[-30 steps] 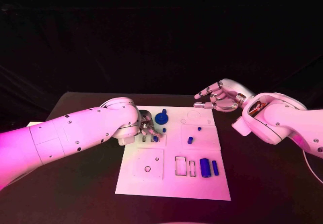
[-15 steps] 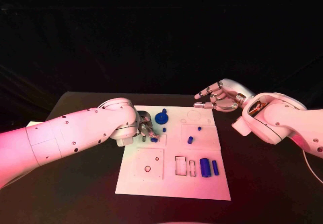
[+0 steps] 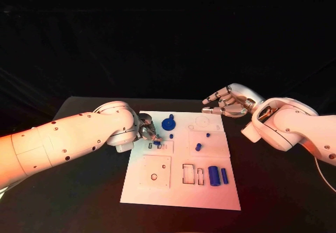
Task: Assemble the parts on the task board
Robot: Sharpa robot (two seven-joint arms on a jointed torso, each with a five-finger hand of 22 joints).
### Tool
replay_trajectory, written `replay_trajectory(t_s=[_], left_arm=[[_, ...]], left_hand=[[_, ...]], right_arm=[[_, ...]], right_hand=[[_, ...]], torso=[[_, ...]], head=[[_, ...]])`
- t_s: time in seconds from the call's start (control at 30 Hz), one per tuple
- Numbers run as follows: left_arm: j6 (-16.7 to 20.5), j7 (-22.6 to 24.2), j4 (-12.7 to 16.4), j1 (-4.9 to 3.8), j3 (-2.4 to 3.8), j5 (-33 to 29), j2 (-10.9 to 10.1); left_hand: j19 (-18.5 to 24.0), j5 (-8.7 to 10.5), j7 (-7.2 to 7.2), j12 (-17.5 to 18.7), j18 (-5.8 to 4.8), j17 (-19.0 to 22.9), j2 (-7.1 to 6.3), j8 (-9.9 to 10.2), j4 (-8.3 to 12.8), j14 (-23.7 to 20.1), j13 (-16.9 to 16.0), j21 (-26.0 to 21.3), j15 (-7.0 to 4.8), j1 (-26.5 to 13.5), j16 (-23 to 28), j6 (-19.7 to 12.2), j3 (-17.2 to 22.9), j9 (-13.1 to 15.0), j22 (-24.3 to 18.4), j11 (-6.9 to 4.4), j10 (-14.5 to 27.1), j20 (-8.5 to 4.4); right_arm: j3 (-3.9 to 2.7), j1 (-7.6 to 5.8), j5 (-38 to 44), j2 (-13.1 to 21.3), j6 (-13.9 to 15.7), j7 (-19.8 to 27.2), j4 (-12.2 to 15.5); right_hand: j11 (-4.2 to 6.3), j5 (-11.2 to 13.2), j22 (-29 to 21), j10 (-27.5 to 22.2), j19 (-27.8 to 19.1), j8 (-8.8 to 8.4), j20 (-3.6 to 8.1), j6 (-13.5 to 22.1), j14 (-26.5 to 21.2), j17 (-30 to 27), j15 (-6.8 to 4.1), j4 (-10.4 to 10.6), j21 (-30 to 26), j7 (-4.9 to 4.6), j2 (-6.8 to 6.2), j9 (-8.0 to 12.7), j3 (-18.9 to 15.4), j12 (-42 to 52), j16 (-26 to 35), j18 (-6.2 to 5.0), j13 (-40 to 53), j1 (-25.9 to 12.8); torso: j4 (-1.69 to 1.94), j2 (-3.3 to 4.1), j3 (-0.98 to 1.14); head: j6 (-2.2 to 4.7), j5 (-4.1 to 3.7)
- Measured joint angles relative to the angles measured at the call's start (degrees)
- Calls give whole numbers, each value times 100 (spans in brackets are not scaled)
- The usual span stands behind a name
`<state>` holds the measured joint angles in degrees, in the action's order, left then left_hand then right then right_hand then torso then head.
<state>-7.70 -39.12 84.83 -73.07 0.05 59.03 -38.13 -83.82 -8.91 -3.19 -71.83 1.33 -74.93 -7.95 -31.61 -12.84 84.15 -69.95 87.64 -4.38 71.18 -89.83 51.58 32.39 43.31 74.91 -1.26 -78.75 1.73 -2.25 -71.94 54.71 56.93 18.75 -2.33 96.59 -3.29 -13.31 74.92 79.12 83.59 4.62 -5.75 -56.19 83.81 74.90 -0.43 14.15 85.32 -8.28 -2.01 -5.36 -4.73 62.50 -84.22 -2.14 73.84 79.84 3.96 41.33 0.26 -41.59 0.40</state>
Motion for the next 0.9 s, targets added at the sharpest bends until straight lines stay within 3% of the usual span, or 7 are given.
replay_trajectory(t_s=[0.5, 0.9], left_arm=[[329, 87, -150, 1, 5, 359, 54], [597, 116, -78, 120, -48, 551, 66]], left_hand=[[0, 34, -11, 0, 1, 1, -7, 1, 19, 0, -37, 0, 0, -7, 0, -9, 19, 18, 0, 22, -19, 0], [0, 70, -16, -29, 0, 1, -59, -23, 116, 0, -83, 22, 0, -59, 0, -22, 116, 37, 0, 12, -70, 0]], right_arm=[[1, 1, 2, -14, 1, -1, -18], [3, 1, 1, -30, 1, 5, -42]], right_hand=[[0, -22, -1, 0, 0, 0, 0, 0, 0, 4, 0, 16, 0, 0, 7, 1, -16, 0, 0, 0, -6, -7], [0, -22, -1, 0, 0, 0, 0, 0, 0, 3, 0, 16, 0, 0, 6, 1, -16, 0, 0, 0, -5, -7]], torso=[[13, -8, 8], [32, -23, 22]], head=[[32, 26], [2, 1]])
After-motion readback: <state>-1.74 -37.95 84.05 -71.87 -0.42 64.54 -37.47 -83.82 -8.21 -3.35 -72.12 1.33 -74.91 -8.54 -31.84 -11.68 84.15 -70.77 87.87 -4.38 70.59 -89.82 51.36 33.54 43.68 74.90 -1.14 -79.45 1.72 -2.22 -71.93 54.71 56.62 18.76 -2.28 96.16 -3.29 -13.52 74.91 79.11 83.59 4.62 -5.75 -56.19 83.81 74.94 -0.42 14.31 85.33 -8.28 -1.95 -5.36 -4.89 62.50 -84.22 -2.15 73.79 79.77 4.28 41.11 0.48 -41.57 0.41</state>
